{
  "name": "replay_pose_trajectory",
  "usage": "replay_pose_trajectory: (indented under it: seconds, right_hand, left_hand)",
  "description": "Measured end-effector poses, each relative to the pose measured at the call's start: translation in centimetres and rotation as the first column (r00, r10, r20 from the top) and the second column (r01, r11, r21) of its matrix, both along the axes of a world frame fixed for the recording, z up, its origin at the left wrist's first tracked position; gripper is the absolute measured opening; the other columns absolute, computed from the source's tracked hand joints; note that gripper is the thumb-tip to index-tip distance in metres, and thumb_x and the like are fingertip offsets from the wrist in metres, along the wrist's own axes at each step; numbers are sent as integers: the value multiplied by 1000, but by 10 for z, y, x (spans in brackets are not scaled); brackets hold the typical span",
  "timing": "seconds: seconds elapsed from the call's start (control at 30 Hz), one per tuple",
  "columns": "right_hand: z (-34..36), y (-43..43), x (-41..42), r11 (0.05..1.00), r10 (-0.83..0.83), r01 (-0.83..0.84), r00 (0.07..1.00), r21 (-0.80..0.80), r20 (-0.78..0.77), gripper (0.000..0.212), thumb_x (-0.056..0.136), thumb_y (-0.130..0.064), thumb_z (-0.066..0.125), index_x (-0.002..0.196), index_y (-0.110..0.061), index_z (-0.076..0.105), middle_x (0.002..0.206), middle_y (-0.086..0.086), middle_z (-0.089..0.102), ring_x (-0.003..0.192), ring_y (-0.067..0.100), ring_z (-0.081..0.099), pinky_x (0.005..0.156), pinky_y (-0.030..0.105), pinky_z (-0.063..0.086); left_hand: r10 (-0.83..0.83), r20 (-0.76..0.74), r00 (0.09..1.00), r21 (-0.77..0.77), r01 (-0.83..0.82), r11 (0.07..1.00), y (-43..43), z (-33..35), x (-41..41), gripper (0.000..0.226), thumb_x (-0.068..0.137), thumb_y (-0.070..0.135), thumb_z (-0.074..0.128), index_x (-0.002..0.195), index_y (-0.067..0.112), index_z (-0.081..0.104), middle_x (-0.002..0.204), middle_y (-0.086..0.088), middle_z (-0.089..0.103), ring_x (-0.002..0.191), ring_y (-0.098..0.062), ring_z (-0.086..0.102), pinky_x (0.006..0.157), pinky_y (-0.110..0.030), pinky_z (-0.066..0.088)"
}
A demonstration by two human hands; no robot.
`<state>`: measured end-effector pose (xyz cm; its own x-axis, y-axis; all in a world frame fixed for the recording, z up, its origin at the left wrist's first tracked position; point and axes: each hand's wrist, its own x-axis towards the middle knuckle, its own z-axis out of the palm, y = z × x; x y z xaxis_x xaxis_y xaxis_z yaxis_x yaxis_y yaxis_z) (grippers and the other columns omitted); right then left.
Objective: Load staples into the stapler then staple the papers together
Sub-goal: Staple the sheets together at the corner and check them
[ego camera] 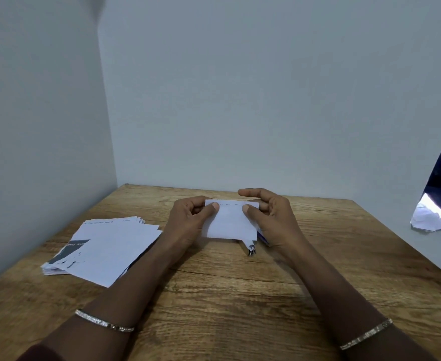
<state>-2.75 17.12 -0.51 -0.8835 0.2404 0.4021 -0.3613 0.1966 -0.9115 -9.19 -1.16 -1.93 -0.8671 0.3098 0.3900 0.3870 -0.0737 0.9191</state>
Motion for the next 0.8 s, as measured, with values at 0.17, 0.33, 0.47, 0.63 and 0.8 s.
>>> replay_pose_trajectory:
  seconds: [0.17,0.33,0.47,0.63,0.8]
  right_hand:
    - [1,5,-2,996,-69,69,998,-62,4,17,84,-8,80,98,-17,78,90,15,77,92,34,74,68,37,58]
    - [-3,1,-4,995,-62,63,998,-76,21,12,78,-13,86,87,-17,80,86,18,76,90,41,73,69,53,60]
    - [-6,0,-5,999,-29,30,999,-16,21,11,79,-22,84,89,-22,80,87,16,77,91,42,72,74,64,57]
    - [-8,0,-8,999,-48,48,999,11,8,15,88,-13,74,90,-25,81,93,8,79,98,36,71,82,60,57]
    - [-8,2,-8,998,-57,57,998,15,-6,25,90,-8,67,90,-28,81,96,5,79,101,33,71,87,57,57]
  left_hand:
    - [12,4,1000,45,-12,999,0,2,3,28,91,16,71,91,-11,66,93,-37,66,74,-29,65,66,-36,49]
    - [10,15,1000,-10,-9,1000,-1,2,4,18,82,24,81,89,8,75,87,-11,78,84,-31,74,65,-38,57]
    - [31,-20,999,-94,-32,995,-1,2,4,18,80,35,82,84,17,78,84,-4,78,79,-22,74,61,-33,56]
    - [30,-34,999,-121,-34,992,-2,1,1,14,88,34,73,88,21,78,83,1,77,71,-10,71,57,-21,51]
    - [27,-58,998,-155,-36,987,-1,0,0,20,96,28,61,89,20,77,79,4,76,66,-3,66,55,-11,45]
